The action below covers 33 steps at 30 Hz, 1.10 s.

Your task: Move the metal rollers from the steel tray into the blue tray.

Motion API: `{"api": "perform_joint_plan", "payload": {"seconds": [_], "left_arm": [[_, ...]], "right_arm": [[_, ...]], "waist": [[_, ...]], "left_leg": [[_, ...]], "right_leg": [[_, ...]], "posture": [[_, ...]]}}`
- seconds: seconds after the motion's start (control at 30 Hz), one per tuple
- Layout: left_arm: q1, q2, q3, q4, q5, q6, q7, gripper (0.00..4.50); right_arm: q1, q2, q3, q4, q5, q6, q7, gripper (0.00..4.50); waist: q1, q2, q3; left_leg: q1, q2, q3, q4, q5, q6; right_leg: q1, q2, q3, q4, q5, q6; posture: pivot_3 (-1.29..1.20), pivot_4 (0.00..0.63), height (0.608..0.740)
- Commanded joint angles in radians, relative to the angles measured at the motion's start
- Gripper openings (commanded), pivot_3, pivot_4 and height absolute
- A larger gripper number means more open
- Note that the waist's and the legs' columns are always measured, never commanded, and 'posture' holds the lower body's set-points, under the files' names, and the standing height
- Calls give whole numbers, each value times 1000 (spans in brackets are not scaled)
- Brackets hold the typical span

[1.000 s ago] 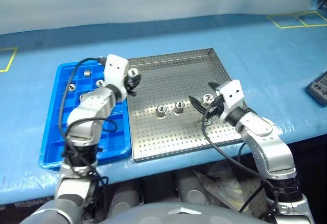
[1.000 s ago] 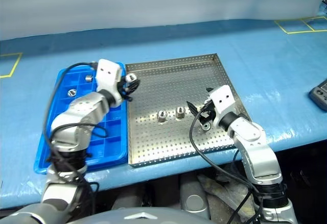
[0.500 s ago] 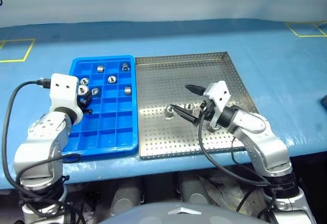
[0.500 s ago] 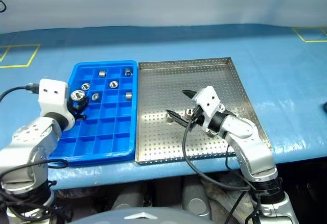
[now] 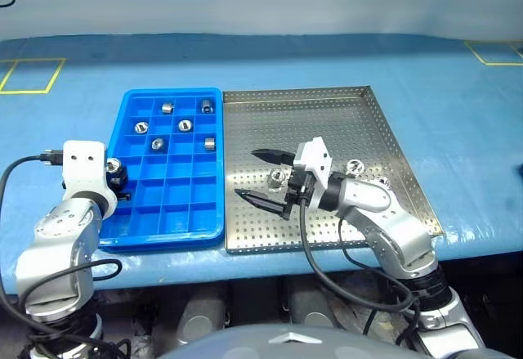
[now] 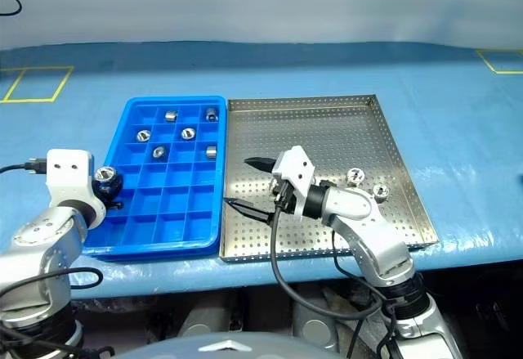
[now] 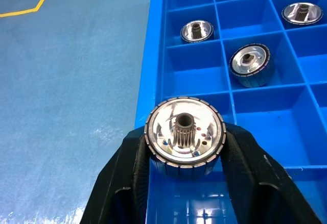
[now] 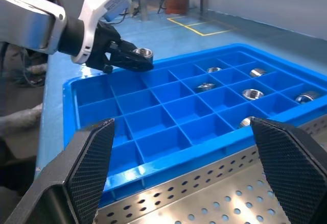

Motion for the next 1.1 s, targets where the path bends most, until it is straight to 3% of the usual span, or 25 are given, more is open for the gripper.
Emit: {"api": "perform_joint_plan", "payload": {"seconds": [0.03,0.53,0.8,0.9,1.1], "left_arm": [[-30,-5,-4,41,11,-54,10,1848],[-58,-4,-62,135,1,-118,-7,1848],[-88,-51,-22,109,-17,-172,12,4263],[-125,-93,-46,65,-80,-247,-36,4263],[-148,-82,-298,17,-192,-272,-205,4263]], "right_arm": [[-19,9,4,-10,2,-23,5,4500],[-1,-1,-11,-25,-16,-25,-30,4500],[-5,-7,-25,-13,-24,-30,-53,4500],[-3,-11,-41,-11,-34,-29,-70,4500],[32,-62,-100,-16,-84,-13,-129,4500]], "waist": [[1,0,0],[-7,-1,0],[-5,-1,0],[-4,-1,0],[-6,-1,-1]], "left_leg": [[0,0,0,0,0,0],[0,0,0,-1,0,0],[0,1,0,-1,0,0],[0,1,0,-1,0,-1],[0,-1,1,-1,-1,1]], "right_leg": [[0,0,0,0,0,0],[0,-2,0,0,0,0],[0,-3,0,-1,0,0],[0,-3,0,-1,0,0],[0,-6,0,-2,0,0]], "posture": [[-69,150,740],[-112,150,740],[-108,150,740],[-113,150,740],[-152,150,740]]}}
